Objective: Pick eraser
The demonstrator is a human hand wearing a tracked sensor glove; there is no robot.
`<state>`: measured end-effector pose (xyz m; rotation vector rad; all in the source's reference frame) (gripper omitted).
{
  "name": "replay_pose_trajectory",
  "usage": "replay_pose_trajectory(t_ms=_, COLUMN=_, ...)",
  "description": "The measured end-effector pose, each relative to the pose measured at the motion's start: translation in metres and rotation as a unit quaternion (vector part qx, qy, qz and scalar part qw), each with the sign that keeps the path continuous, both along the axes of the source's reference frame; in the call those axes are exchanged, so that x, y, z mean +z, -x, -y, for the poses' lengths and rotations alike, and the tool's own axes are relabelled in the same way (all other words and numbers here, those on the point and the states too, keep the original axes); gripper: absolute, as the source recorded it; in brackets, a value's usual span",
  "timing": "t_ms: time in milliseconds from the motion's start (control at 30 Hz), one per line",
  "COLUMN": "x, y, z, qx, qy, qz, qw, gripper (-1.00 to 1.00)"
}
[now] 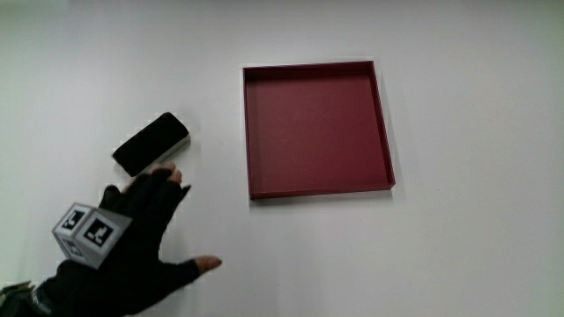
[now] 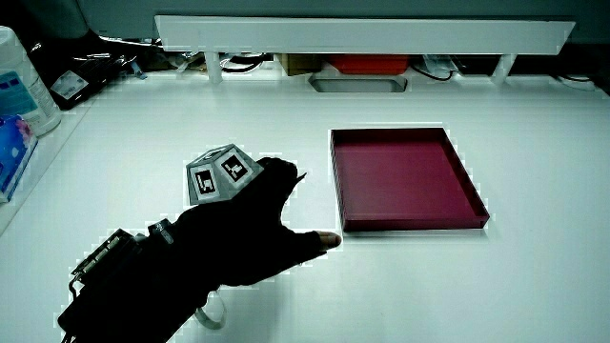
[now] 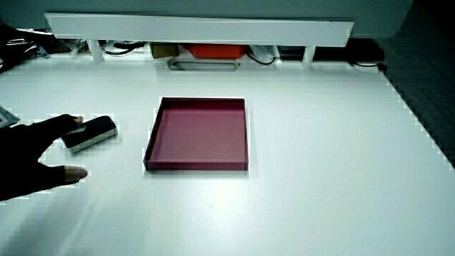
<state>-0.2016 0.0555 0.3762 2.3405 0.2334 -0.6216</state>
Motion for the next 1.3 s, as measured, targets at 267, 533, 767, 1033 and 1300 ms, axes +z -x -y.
replay_pose_trajectory(t_ms=267, x=0.008, y=0.017, z=0.034, qx=-0.059, qy=-0.027, qz=-0.002, qw=0.9979, gripper=0.0)
replay_pose_trajectory(t_ms=533, x=0.03, y=0.031, z=0.067, qx=-0.075, qy=-0.032, qz=0.01, qw=0.9966, gripper=0.0)
replay_pose_trajectory(t_ms=767, x=0.068, y=0.049, z=0.088, qx=-0.078, qy=-0.001, qz=0.013, qw=0.9969, gripper=0.0)
replay_pose_trajectory(t_ms=1033, x=0.101, y=0.063, z=0.102, qx=-0.103, qy=0.04, qz=0.051, qw=0.9925, gripper=0.0)
replay_pose_trajectory(t_ms=1300, x=0.131, y=0.074, z=0.109, qx=-0.117, qy=0.074, qz=0.096, qw=0.9858, gripper=0.0)
